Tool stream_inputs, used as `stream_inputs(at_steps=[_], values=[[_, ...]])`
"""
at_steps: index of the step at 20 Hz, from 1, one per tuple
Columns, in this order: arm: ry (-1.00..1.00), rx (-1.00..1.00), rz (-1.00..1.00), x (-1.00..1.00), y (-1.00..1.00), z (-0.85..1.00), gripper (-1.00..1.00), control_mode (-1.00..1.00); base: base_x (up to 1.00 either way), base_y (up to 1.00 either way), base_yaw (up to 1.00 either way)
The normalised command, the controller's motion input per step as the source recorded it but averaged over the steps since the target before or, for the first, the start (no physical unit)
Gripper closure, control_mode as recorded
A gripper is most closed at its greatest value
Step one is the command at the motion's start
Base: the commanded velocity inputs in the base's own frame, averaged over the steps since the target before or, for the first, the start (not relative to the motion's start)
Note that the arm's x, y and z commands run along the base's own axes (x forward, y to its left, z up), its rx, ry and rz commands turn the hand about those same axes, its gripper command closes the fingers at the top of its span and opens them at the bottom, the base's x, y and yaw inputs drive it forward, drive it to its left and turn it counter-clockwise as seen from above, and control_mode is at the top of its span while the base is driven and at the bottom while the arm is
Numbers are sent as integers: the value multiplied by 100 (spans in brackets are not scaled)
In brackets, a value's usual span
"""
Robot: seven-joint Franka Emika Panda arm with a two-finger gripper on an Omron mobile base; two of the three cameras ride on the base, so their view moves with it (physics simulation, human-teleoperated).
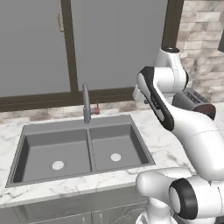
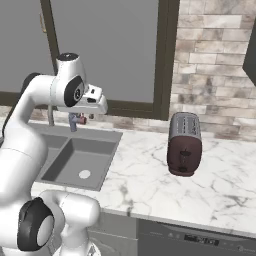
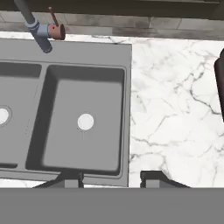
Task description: Four empty soda cans are scattered around the kitchen. Gather all the cans and cluster them next to the stove for recycling.
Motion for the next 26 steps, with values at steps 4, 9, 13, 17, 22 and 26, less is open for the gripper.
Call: stream_inputs(at_steps=[4, 9, 13, 17, 22, 26], values=[[0, 0, -2, -26, 0, 0, -100, -100, 0, 0, 0], [7, 0, -12, -95, -5, -6, -100, -100, 0, 0, 0], [5, 0, -14, -100, -21, -17, -100, -100, 0, 0, 0], [6, 1, -13, -100, -30, -5, -100, -100, 0, 0, 0], [0, 2, -1, -72, -5, -2, -100, -100, 0, 0, 0], [0, 1, 1, -57, 0, 0, -100, -100, 0, 0, 0]])
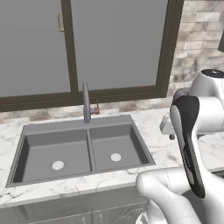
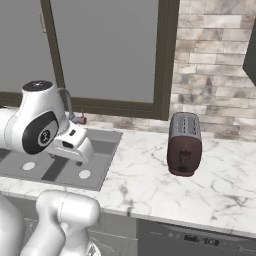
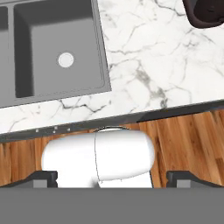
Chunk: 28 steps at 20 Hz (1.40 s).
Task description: Four empty soda cans are scattered around the kitchen. Gather all the cans and cluster them next to the stove for recycling.
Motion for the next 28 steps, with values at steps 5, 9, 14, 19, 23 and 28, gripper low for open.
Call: stream_inputs(at_steps=[5, 9, 14, 19, 23, 28], values=[[0, 1, 1, -13, 0, 0, -100, -100, 0, 0, 0], [1, 2, 0, 0, 0, 0, -100, 100, 0, 0, 0], [0, 0, 0, 0, 0, 0, -100, 100, -83, -56, -24], [0, 0, 0, 0, 0, 0, -100, 100, -74, -78, -63], [0, 0, 0, 0, 0, 0, -100, 100, -18, -60, -84], [0, 0, 0, 0, 0, 0, -100, 100, -1, -60, -77]])
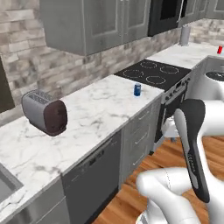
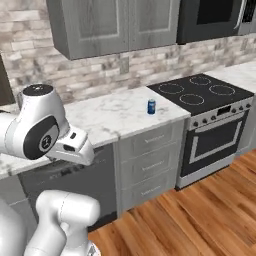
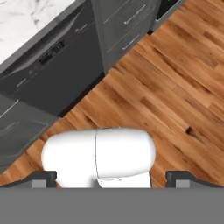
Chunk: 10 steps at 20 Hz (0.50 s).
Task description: Four empty soda cans are scattered around the kitchen. Gather all the cans and cluster them next to the stove for recycling.
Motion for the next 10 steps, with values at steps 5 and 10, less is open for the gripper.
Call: stream_inputs(at_steps=[5, 10], values=[[0, 0, 0, 0, 0, 0, -100, 100, 1, -75, -61], [0, 0, 0, 0, 0, 0, -100, 100, 14, -60, -68]])
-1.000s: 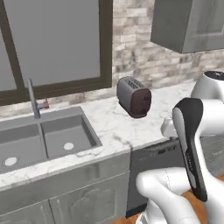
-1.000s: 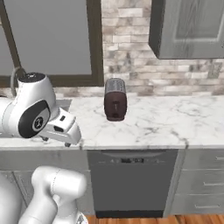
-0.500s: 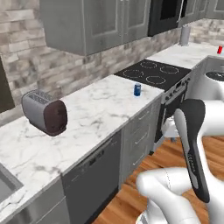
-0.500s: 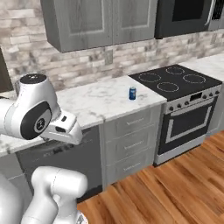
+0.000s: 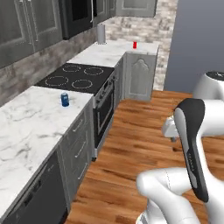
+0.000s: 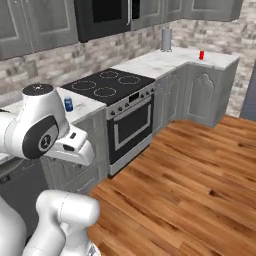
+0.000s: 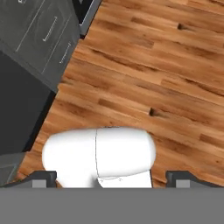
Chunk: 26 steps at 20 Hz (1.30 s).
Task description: Four empty soda cans are scattered around the kitchen. Gather all the cans and cluster them next to the stove for recycling.
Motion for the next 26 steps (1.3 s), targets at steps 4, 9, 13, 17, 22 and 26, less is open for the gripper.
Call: stream_inputs(at_steps=[4, 9, 13, 17, 22, 26], values=[[0, 0, 0, 0, 0, 0, -100, 100, 49, -38, -63], [0, 0, 0, 0, 0, 0, -100, 100, 73, -10, -57], [0, 0, 0, 0, 0, 0, -100, 100, 98, -13, -44], [0, 0, 0, 0, 0, 0, -100, 100, 100, -15, -22], [0, 0, 0, 0, 0, 0, -100, 100, 100, -10, -11], [0, 0, 0, 0, 0, 0, -100, 100, 100, -15, -11]])
